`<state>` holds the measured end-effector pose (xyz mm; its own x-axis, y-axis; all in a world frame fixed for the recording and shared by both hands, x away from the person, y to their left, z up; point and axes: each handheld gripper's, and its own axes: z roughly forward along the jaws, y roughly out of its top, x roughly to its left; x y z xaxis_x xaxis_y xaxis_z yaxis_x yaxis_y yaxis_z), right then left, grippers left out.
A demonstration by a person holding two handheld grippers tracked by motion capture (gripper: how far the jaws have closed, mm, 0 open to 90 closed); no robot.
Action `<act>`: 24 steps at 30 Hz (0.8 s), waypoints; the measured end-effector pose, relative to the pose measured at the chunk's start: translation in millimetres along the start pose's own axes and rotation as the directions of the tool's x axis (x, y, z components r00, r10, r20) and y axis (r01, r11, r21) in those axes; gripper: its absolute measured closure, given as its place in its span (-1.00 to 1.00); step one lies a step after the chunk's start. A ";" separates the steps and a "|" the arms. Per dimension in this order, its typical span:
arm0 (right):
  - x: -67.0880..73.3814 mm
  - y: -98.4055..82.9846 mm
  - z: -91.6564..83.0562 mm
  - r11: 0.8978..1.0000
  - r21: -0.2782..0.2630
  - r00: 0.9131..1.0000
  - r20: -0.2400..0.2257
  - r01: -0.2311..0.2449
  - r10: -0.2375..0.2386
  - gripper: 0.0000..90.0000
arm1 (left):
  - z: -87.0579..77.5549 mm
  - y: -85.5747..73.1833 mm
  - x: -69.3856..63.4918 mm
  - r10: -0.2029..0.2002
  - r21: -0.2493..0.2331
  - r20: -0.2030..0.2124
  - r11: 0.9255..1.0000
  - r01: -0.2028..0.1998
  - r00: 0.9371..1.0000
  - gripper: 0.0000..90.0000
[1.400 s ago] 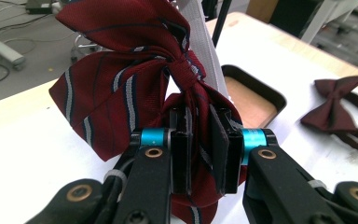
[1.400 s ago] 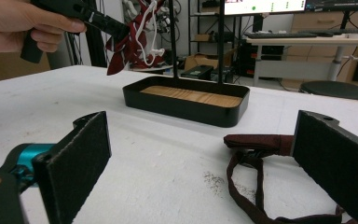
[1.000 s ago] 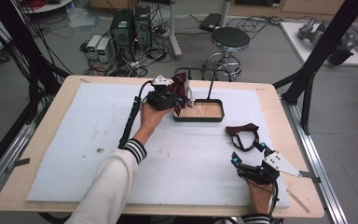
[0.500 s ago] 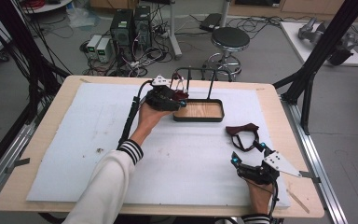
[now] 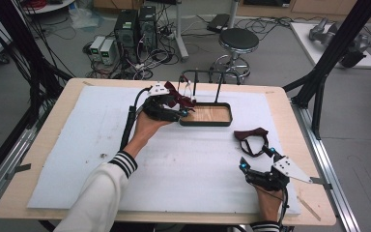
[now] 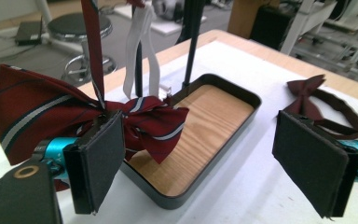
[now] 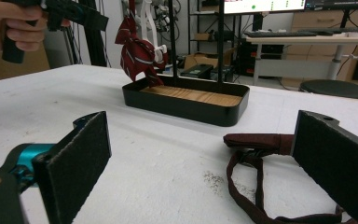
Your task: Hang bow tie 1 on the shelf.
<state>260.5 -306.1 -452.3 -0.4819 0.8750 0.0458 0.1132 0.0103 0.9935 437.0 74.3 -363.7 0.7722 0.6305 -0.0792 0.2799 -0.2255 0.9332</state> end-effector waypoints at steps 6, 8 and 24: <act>0.3 0.0 0.1 1.000 -0.002 1.000 0.000 0.005 -0.005 -0.91 | -22.8 -2.0 -0.1 0.029 -0.053 0.024 0.998 -0.028 0.999 -0.66; 0.2 -0.1 0.1 1.000 -0.001 1.000 0.001 0.004 -0.004 -0.91 | -32.1 -3.8 0.1 0.028 -0.077 0.028 0.997 -0.026 0.999 -0.65; 1.2 -0.1 0.0 1.000 0.002 1.000 -0.006 0.012 -0.012 -0.91 | -128.9 -33.0 3.5 0.075 -0.187 -0.003 0.980 -0.074 0.997 -0.66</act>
<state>259.9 -305.1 -452.3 -0.4882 0.8721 0.0344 0.1092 0.0220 0.9938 356.9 179.6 -349.5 0.7895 0.6137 -0.0084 0.1102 -0.1283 0.9856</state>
